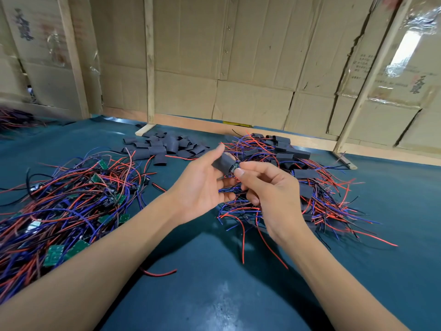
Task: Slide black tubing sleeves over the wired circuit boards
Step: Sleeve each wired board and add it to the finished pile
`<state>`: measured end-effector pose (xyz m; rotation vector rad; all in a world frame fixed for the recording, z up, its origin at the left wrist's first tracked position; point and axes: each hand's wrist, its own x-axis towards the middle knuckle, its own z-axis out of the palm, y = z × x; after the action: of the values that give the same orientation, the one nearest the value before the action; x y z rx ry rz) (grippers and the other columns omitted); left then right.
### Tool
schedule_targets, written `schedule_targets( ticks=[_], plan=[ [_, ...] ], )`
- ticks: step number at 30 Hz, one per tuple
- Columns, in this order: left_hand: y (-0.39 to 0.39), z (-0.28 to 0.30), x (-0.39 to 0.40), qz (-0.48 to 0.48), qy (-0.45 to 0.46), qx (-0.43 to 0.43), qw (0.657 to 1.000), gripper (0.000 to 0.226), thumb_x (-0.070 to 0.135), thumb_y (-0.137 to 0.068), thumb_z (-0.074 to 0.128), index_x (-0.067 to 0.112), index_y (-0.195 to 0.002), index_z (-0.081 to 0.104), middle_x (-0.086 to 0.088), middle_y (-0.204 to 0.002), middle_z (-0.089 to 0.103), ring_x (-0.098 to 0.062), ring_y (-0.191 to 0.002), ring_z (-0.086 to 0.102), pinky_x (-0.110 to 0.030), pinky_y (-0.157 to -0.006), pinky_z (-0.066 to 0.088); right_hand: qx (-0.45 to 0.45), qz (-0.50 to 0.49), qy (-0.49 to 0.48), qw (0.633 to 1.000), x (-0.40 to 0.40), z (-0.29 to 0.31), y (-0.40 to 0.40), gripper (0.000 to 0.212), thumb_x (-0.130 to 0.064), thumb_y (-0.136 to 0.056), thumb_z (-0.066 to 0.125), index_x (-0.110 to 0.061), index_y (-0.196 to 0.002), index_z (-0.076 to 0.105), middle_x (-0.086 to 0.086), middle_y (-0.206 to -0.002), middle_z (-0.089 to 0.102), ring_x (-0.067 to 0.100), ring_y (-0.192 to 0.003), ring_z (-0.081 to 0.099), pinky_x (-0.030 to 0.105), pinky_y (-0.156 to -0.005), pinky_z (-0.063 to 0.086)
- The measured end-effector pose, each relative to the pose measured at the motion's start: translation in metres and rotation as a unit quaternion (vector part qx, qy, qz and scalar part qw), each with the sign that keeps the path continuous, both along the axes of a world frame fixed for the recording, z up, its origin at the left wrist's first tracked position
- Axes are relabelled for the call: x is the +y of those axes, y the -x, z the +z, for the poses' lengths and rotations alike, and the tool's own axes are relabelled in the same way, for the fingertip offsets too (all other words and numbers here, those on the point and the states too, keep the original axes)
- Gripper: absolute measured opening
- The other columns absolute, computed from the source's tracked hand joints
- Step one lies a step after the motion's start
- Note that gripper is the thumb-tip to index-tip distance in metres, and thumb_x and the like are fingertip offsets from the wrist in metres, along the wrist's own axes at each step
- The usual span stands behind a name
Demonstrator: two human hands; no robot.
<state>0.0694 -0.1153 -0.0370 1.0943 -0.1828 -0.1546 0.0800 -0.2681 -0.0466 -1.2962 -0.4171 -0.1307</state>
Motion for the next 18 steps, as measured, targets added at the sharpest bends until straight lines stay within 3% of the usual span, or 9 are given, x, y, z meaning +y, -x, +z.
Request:
schedule_targets(
  ticks=[5,9,12,14,16,18],
  plan=[
    [0.001,-0.009,-0.015,0.054,-0.064,-0.011,0.996,0.028,0.038,-0.103,0.043,0.015,-0.091,0.054,-0.001,-0.078,0.045,-0.015,-0.07,0.037,-0.031,-0.06,0.038,0.038,-0.013,0.015,0.999,0.001,-0.005,-0.003,0.007,-0.003,-0.086,0.076,-0.008,-0.082,0.073,0.004,-0.063,0.063,0.009,-0.049,0.05,0.02,-0.039,0.033],
    [-0.001,-0.009,-0.02,0.089,-0.04,-0.023,0.995,0.023,0.032,-0.104,0.048,0.014,-0.092,0.056,0.001,-0.074,0.035,-0.014,-0.065,0.031,-0.029,-0.055,0.032,0.062,0.01,-0.008,0.998,-0.003,0.001,-0.004,0.006,-0.009,-0.091,0.072,-0.008,-0.097,0.072,0.005,-0.074,0.065,0.016,-0.061,0.057,0.023,-0.043,0.035],
    [-0.001,-0.008,-0.019,0.096,-0.044,-0.053,0.993,0.021,0.028,-0.096,0.06,0.007,-0.09,0.061,-0.004,-0.073,0.04,-0.013,-0.063,0.035,-0.027,-0.054,0.032,0.016,-0.005,0.059,0.998,-0.005,0.007,-0.003,0.023,-0.016,-0.086,0.079,-0.012,-0.106,0.071,-0.003,-0.071,0.066,0.011,-0.059,0.058,0.02,-0.044,0.036],
    [-0.001,-0.003,-0.012,0.073,-0.05,-0.044,0.995,0.022,0.034,-0.089,0.066,0.012,-0.091,0.063,-0.004,-0.074,0.05,-0.014,-0.063,0.043,-0.029,-0.057,0.034,-0.035,-0.039,0.085,0.995,-0.009,0.014,-0.002,0.013,-0.012,-0.085,0.079,-0.011,-0.097,0.075,-0.002,-0.066,0.065,0.007,-0.052,0.055,0.016,-0.045,0.037],
    [-0.006,0.007,0.005,0.035,-0.039,-0.004,0.999,0.03,0.037,-0.085,0.072,0.018,-0.108,0.065,-0.002,-0.083,0.063,-0.014,-0.068,0.053,-0.029,-0.062,0.037,-0.081,-0.088,0.063,0.991,-0.021,0.03,-0.003,0.007,-0.01,-0.086,0.078,-0.013,-0.092,0.076,-0.001,-0.065,0.065,0.005,-0.049,0.053,0.013,-0.047,0.038],
    [-0.021,0.02,0.027,0.074,-0.098,0.01,0.992,0.035,0.025,-0.078,0.071,0.016,-0.111,0.068,0.0,-0.082,0.068,-0.014,-0.07,0.058,-0.024,-0.059,0.038,-0.103,-0.143,0.031,0.984,-0.042,0.051,-0.012,0.008,-0.015,-0.084,0.078,-0.017,-0.091,0.075,-0.002,-0.067,0.068,0.007,-0.051,0.057,0.014,-0.045,0.038]
  ],
)
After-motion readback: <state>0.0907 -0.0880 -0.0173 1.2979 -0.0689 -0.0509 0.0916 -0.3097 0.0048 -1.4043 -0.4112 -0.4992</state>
